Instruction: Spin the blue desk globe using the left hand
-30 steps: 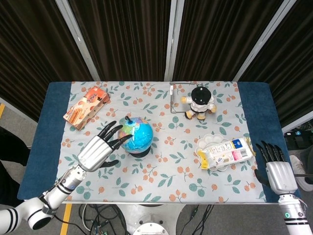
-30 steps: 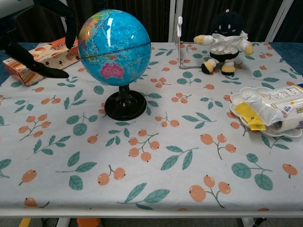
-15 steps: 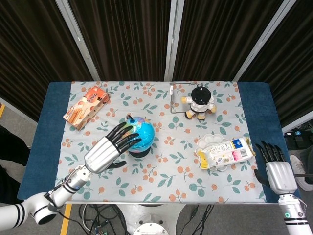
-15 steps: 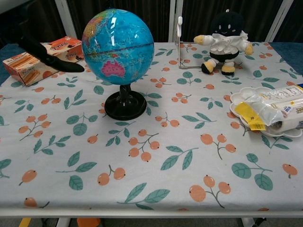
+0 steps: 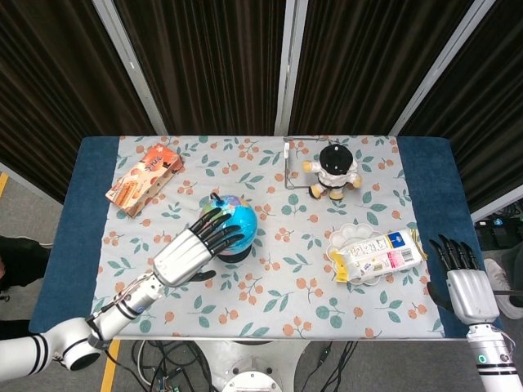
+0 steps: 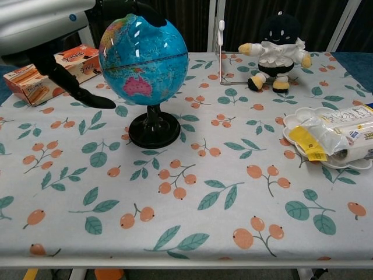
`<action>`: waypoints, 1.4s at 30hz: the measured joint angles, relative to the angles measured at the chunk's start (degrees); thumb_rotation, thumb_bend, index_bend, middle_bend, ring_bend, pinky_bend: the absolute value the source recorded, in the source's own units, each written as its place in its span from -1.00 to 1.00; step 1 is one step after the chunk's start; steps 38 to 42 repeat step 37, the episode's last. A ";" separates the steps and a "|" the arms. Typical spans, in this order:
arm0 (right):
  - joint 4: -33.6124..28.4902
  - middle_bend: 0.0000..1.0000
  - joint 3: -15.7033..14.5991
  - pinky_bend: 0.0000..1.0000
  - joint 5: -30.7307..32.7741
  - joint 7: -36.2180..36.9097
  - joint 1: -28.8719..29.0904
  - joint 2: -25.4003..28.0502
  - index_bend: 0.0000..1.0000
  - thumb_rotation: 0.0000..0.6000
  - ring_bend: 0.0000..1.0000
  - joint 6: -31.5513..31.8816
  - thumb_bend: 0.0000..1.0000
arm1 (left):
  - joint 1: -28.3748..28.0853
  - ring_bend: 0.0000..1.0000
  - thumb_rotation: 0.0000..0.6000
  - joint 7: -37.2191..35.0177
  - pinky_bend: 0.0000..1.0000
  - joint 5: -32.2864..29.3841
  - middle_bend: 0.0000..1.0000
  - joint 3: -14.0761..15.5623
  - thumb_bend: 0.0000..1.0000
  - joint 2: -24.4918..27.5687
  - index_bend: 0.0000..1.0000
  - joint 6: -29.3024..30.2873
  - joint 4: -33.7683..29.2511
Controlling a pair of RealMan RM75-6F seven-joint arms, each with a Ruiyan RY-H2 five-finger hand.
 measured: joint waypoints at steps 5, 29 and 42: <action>-0.15 -1.00 -0.01 -1.00 -0.04 -0.25 0.00 0.04 -1.00 1.00 -1.00 0.05 -0.40 | 1.08 -0.96 1.00 0.09 -0.96 -0.54 -0.73 0.85 -0.91 0.69 -0.68 0.59 -0.10; -1.82 -1.00 -0.06 -1.00 -0.47 -1.76 0.12 0.29 -1.00 1.00 -1.00 0.22 -0.40 | 19.11 -0.96 1.00 -6.93 -0.96 -9.72 -0.69 6.38 -0.91 10.12 -0.68 14.41 4.85; -3.54 -1.00 0.12 -1.00 -0.97 -3.22 0.37 0.22 -1.00 1.00 -1.00 0.55 -0.40 | 25.30 -0.96 1.00 -10.18 -0.96 -13.38 -0.69 7.94 -0.91 11.80 -0.68 16.33 8.82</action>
